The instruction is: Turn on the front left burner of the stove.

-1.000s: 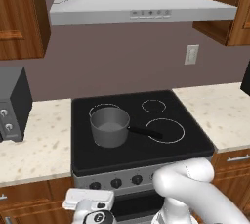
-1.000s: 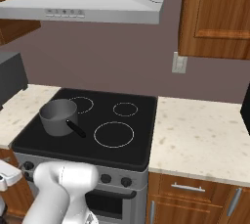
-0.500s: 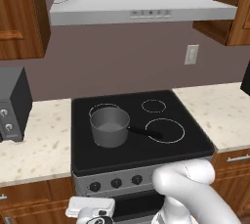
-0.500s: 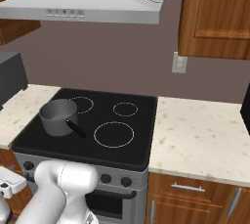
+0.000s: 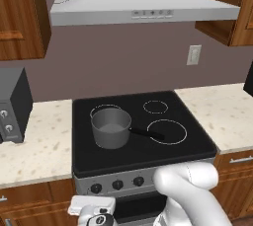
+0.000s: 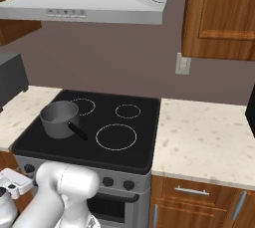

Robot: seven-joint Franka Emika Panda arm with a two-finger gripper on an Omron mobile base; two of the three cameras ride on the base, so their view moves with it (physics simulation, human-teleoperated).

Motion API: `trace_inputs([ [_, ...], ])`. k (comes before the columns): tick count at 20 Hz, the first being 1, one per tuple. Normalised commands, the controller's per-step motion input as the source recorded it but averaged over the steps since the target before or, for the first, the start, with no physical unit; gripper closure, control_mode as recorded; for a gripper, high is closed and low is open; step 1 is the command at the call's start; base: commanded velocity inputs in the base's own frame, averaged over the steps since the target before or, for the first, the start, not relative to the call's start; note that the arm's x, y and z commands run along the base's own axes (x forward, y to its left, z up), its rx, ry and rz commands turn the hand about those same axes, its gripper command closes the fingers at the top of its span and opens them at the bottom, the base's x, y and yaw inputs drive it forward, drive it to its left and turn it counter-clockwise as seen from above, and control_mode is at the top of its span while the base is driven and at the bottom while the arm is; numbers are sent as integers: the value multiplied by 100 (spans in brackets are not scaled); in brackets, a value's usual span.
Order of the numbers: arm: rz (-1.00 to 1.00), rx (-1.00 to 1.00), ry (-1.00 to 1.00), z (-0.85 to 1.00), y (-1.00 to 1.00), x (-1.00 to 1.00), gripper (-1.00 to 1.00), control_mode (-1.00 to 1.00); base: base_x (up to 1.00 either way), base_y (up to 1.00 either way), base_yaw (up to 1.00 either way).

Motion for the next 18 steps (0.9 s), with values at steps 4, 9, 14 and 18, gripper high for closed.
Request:
trace_inputs([
  [4, 0, 0, 0, -31, 0, 34, -100, -100, 0, 0, 0],
  [9, 0, 0, 0, -32, 0, 22, -100, -100, 0, 0, 0],
  [14, 0, 0, 0, -15, 3, 12, 100, -100, 0, 0, 0],
  [18, 4, 0, 0, 0, 1, 7, 100, -100, 0, 0, 0],
])
